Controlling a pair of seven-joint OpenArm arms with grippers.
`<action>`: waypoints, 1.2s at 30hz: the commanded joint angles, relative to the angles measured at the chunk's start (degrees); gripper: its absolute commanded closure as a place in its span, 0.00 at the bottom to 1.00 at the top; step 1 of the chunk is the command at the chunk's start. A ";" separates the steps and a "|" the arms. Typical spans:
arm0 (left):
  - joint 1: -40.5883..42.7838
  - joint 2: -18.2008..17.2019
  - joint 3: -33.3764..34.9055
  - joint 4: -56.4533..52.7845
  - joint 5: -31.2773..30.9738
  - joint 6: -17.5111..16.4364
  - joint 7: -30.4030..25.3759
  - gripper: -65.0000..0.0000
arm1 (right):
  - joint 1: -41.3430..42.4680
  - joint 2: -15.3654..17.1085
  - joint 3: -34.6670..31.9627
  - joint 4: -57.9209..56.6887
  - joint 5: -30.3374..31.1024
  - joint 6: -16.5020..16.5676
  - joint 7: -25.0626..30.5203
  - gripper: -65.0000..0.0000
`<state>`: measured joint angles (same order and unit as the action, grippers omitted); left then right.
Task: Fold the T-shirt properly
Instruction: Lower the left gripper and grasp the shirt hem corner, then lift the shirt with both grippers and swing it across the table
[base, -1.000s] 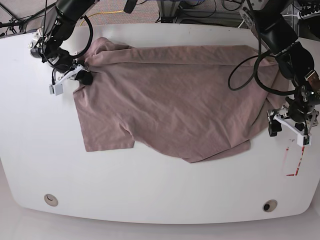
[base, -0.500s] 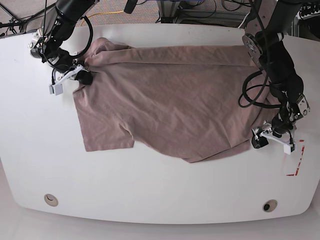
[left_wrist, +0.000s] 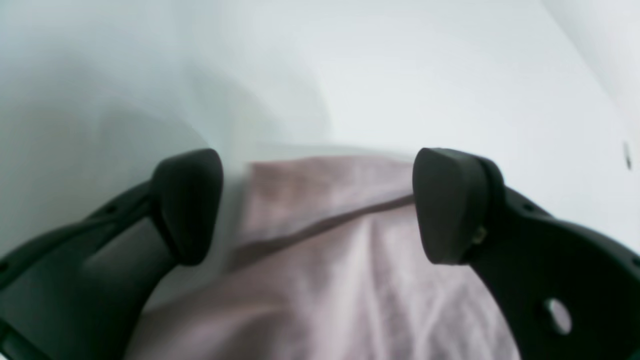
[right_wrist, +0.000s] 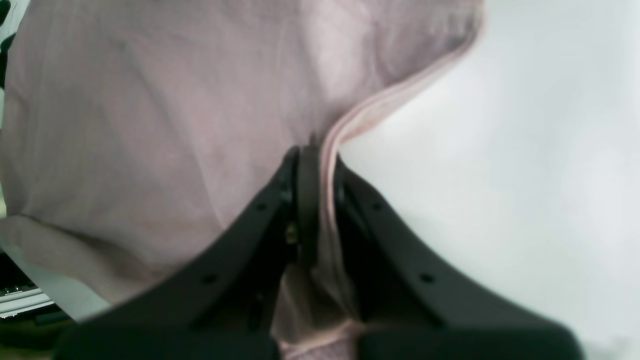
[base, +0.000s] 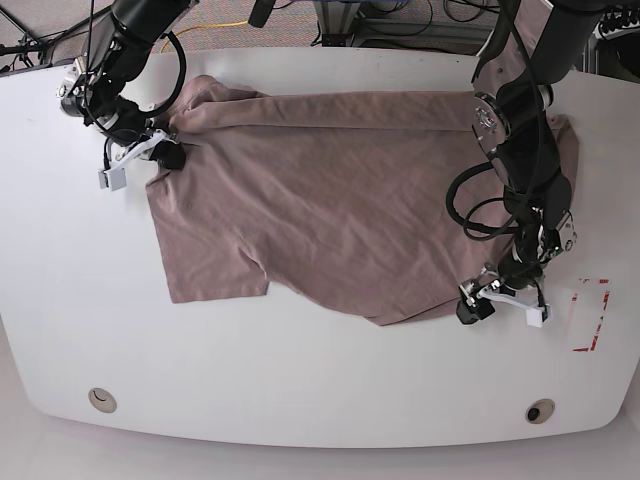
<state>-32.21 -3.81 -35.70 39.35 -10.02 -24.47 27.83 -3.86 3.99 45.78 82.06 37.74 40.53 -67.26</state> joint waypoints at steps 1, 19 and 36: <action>-1.16 -0.01 0.14 0.08 0.04 -0.10 0.25 0.13 | -0.05 0.54 0.15 0.00 -2.97 -0.53 -2.05 1.00; -0.98 -0.19 0.14 0.69 0.04 -0.10 0.43 1.00 | 0.30 0.54 0.07 0.00 -2.97 -0.53 -1.97 1.00; 6.93 -2.30 1.29 29.44 -0.22 -0.45 16.17 1.00 | 6.19 7.75 -0.64 -0.52 -3.58 -0.53 -1.88 1.00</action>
<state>-23.86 -4.93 -34.37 64.79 -9.76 -25.15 45.32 0.69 9.19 45.19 80.88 34.94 40.40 -69.89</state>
